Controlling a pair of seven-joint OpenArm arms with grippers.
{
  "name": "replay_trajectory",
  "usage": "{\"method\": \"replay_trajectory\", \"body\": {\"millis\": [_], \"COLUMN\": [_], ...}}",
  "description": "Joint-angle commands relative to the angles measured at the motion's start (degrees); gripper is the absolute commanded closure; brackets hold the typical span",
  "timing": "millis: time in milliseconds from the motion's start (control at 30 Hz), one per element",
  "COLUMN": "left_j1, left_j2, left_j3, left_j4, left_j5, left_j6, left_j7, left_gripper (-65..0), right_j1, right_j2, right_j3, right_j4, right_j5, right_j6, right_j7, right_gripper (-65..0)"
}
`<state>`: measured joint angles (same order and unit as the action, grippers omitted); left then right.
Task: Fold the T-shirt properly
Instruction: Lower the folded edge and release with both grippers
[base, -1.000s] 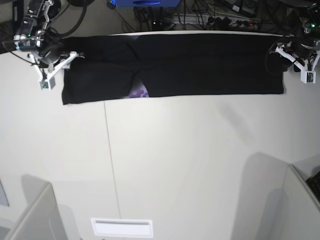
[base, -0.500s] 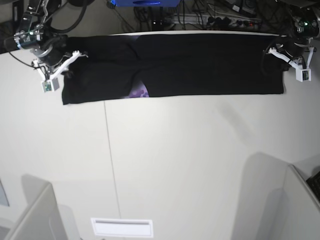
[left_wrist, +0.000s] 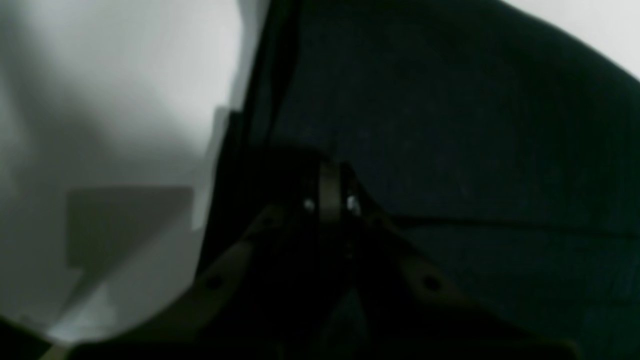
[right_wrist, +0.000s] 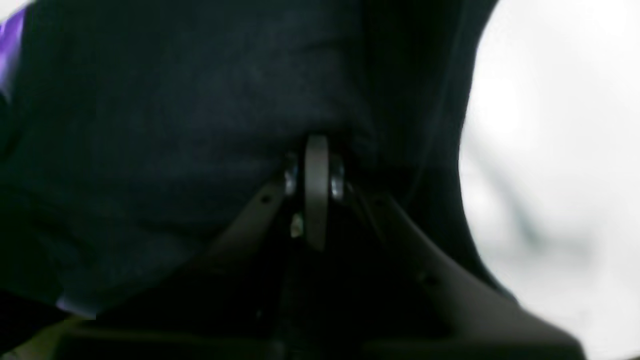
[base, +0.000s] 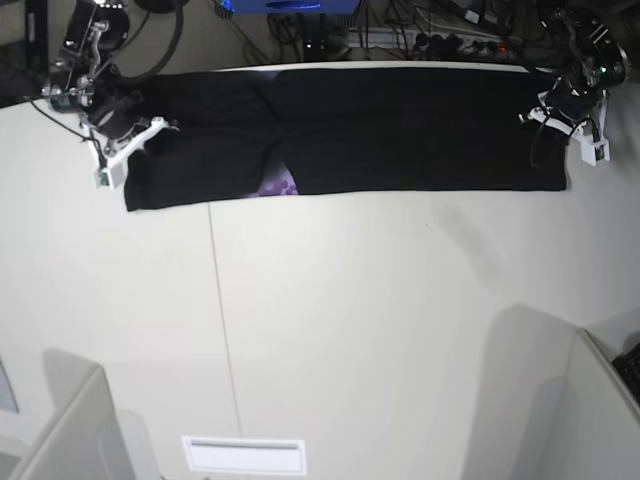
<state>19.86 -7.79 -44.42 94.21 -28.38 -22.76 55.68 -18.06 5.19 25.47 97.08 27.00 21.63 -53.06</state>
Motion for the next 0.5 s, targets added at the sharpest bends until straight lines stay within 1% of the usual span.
{"method": "replay_trajectory", "body": {"millis": [0, 167, 200, 267, 300, 367, 467], "left_j1": [-0.91, -6.01, -7.33, -10.32, -11.64, -13.57, -14.19], "left_j2": [-0.69, -0.87, -0.87, -0.69, -0.60, -0.52, -0.69], "left_j3": [-0.19, -0.19, -0.19, -0.19, -0.19, -0.19, -0.28], "left_j4": [-0.28, -5.12, -6.08, -6.70, -6.61, -5.91, -1.77], "left_j5": [-0.32, -0.23, 0.21, 3.46, 5.22, 6.97, 7.15], "left_j6": [-0.23, -0.05, 0.57, 2.32, 2.50, 2.41, 2.41], "left_j7": [-0.87, -0.87, -0.87, -0.78, -0.52, -0.43, -0.34], "left_gripper": [0.0, 0.0, 0.0, 0.0, 0.0, 0.0, 0.0], "right_j1": [1.67, 8.70, 10.20, 12.92, 14.15, 15.91, 16.35], "right_j2": [0.83, -0.22, -0.49, -0.75, -1.45, -2.33, -2.95], "right_j3": [0.15, 0.59, 0.68, 0.68, 0.68, 0.68, 0.33], "right_j4": [-0.42, -6.40, -7.54, -9.03, -9.65, -9.30, -5.34], "right_j5": [-1.99, -9.29, -10.70, -13.25, -14.30, -15.53, -15.62], "right_j6": [-0.66, -0.75, -0.75, -0.75, -0.75, -0.75, -0.48], "right_j7": [0.53, 0.62, 0.71, 2.11, 2.64, 2.38, 0.88], "right_gripper": [0.0, 0.0, 0.0, 0.0, 0.0, 0.0, 0.0]}}
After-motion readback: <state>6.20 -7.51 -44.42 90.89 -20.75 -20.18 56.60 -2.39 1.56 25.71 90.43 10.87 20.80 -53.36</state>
